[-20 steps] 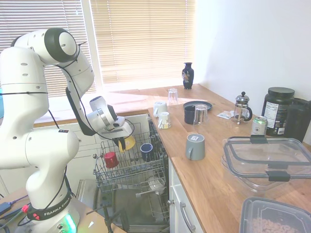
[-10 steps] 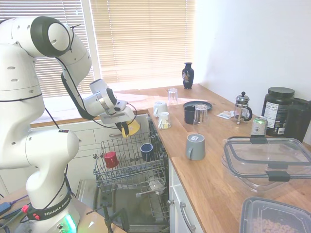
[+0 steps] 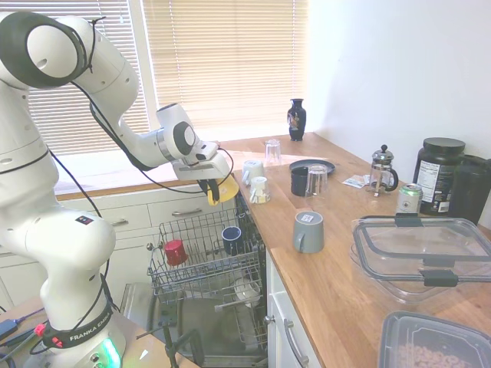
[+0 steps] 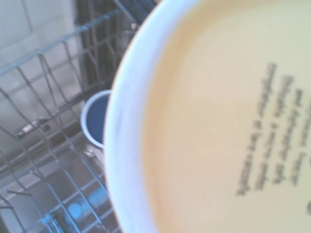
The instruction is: Transfer the yellow mug from the dishwasher to the counter
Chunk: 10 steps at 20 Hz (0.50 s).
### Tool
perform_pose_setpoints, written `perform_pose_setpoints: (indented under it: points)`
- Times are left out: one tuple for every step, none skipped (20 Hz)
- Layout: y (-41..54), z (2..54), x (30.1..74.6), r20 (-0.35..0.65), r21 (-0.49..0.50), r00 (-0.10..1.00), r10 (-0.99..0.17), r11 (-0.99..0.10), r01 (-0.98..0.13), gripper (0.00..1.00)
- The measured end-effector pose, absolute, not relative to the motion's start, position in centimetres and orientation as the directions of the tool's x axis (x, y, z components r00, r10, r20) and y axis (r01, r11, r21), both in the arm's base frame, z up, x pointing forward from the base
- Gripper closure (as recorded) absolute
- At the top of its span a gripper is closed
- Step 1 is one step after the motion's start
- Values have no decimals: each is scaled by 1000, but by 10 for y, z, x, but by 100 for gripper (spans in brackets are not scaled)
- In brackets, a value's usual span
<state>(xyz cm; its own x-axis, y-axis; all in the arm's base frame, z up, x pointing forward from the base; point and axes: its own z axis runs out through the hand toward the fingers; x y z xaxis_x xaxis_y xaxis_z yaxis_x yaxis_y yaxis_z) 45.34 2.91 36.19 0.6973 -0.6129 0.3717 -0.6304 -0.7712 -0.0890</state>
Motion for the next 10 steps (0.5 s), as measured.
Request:
perform_pose_setpoints:
  points:
    - [19,365,452,366,-95,689,-626,-761,-641,100]
    - [7,367,449,359,-100,680,-639,-751,-653,100]
    - [-5,368,446,353,-103,671,-652,-740,-664,100]
    - [-17,369,442,350,-106,662,-663,-730,-675,100]
    - [-28,371,439,346,-110,653,-674,-720,-685,100]
    - [-37,372,436,342,-114,645,-683,-711,-694,100]
    - [-43,374,436,339,-118,639,-691,-705,-699,100]
    - [-48,375,435,335,-119,634,-697,-699,-705,100]
    - [-50,375,435,332,-118,631,-702,-694,-710,100]
    - [-53,376,435,327,-115,630,-705,-691,-714,100]
